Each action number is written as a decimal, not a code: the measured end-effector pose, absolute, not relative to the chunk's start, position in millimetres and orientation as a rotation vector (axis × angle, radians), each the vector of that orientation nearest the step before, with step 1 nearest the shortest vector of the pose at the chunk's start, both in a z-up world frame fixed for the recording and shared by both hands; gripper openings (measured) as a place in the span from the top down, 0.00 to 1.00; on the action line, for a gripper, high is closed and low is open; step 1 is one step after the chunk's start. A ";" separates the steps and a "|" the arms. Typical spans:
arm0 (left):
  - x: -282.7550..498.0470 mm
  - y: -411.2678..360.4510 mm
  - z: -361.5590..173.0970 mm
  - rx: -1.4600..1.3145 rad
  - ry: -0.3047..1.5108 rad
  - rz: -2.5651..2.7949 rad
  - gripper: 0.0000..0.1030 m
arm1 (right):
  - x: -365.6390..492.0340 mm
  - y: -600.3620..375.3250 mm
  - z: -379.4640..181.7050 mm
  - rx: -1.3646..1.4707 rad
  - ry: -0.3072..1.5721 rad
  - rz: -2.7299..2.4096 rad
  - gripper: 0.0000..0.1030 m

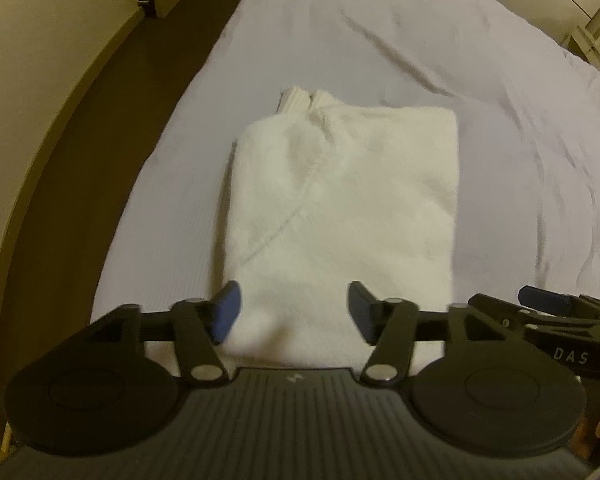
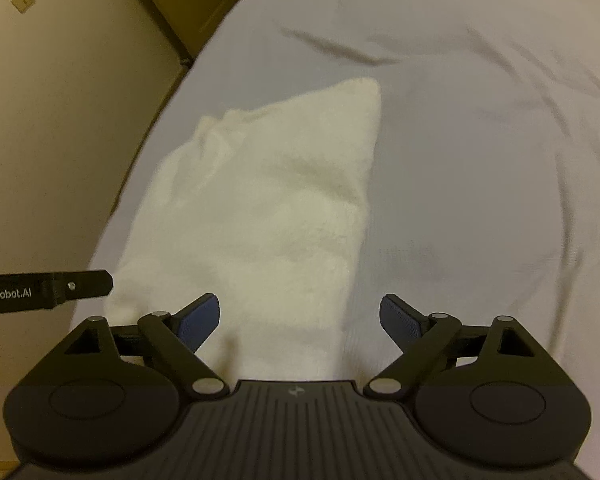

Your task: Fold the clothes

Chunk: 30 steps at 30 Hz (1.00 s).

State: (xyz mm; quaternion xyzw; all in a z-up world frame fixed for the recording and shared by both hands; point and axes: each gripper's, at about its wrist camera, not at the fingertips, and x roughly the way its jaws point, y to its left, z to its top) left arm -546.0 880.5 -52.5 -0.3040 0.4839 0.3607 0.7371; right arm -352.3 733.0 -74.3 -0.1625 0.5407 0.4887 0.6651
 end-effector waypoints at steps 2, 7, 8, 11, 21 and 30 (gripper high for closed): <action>-548.7 866.0 -31.2 -0.636 1.054 0.820 0.35 | -354.2 723.2 -58.3 -0.358 1.203 1.113 0.13; -555.3 830.9 28.0 -0.579 0.995 0.866 0.18 | -362.9 700.6 -12.5 -0.413 1.104 1.126 0.13; -556.4 822.9 40.3 -0.564 0.976 0.877 0.16 | -364.8 696.1 -2.9 -0.424 1.082 1.127 0.13; -560.1 797.3 75.7 -0.523 0.910 0.915 0.05 | -368.7 681.7 23.9 -0.444 1.027 1.132 0.13; -565.3 737.2 136.7 -0.484 0.801 1.061 0.01 | -364.0 648.3 68.2 -0.458 0.929 1.232 0.00; -560.6 694.7 131.1 -0.576 0.787 1.152 0.01 | -358.7 622.8 86.1 -0.527 0.820 1.274 0.00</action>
